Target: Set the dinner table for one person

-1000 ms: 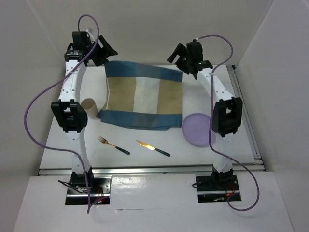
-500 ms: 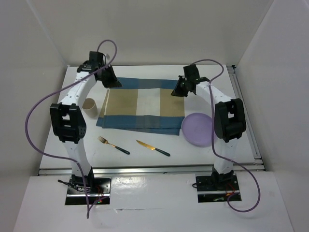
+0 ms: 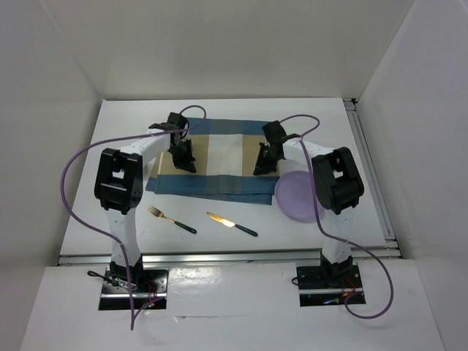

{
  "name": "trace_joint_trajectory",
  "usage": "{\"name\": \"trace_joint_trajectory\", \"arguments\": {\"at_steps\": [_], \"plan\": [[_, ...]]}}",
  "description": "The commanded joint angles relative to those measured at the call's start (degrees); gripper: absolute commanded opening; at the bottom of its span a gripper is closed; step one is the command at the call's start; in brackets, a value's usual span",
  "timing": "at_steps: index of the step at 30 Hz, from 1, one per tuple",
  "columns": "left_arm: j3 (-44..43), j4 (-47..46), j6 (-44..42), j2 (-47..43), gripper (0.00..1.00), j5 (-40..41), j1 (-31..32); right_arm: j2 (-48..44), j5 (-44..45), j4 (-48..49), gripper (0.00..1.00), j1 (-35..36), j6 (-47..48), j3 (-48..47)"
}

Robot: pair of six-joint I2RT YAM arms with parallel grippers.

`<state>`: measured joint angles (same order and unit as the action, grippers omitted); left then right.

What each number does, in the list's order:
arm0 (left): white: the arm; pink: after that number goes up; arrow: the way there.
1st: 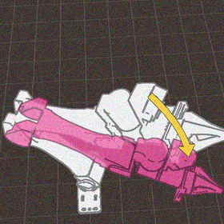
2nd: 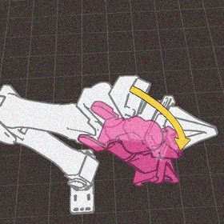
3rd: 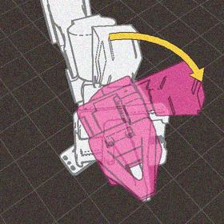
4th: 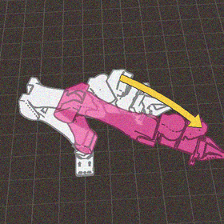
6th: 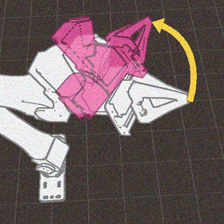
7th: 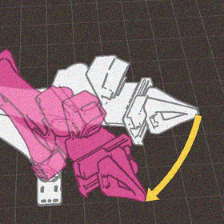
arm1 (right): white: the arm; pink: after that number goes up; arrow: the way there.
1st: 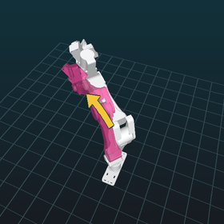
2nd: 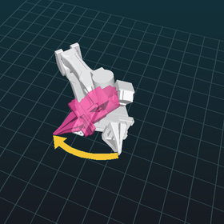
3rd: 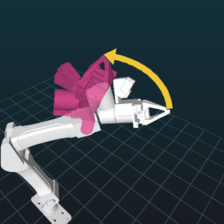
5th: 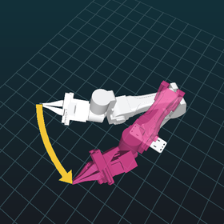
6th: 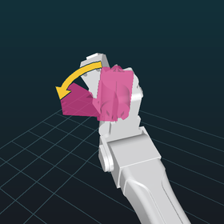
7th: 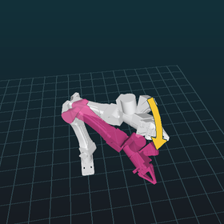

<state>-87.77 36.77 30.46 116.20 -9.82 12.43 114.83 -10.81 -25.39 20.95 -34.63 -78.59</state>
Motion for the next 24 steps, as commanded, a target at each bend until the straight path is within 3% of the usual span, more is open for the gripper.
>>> {"name": "trace_joint_trajectory", "arguments": {"at_steps": [1,11,19,22,24], "plan": [[-1.44,-0.74,0.83,2.01,0.00,1.39,2.07,2.94,4.39,-2.55,0.07,-0.30,-0.61,-0.77],[-7.85,0.93,0.83,8.68,0.00,0.86,5.42,7.15,6.68,-6.25,0.04,-6.09,0.00,-4.38],[-34.99,10.32,-0.40,22.65,0.02,3.14,5.42,15.33,5.99,-8.01,0.04,-7.41,1.84,-20.63],[-43.94,14.28,-0.40,26.70,0.05,3.15,5.42,17.97,4.40,-9.32,0.10,-7.94,2.90,-27.22],[-44.95,14.82,-0.40,26.71,0.10,3.15,4.19,17.98,3.07,-9.33,0.14,-7.94,2.90,-29.77]]}}
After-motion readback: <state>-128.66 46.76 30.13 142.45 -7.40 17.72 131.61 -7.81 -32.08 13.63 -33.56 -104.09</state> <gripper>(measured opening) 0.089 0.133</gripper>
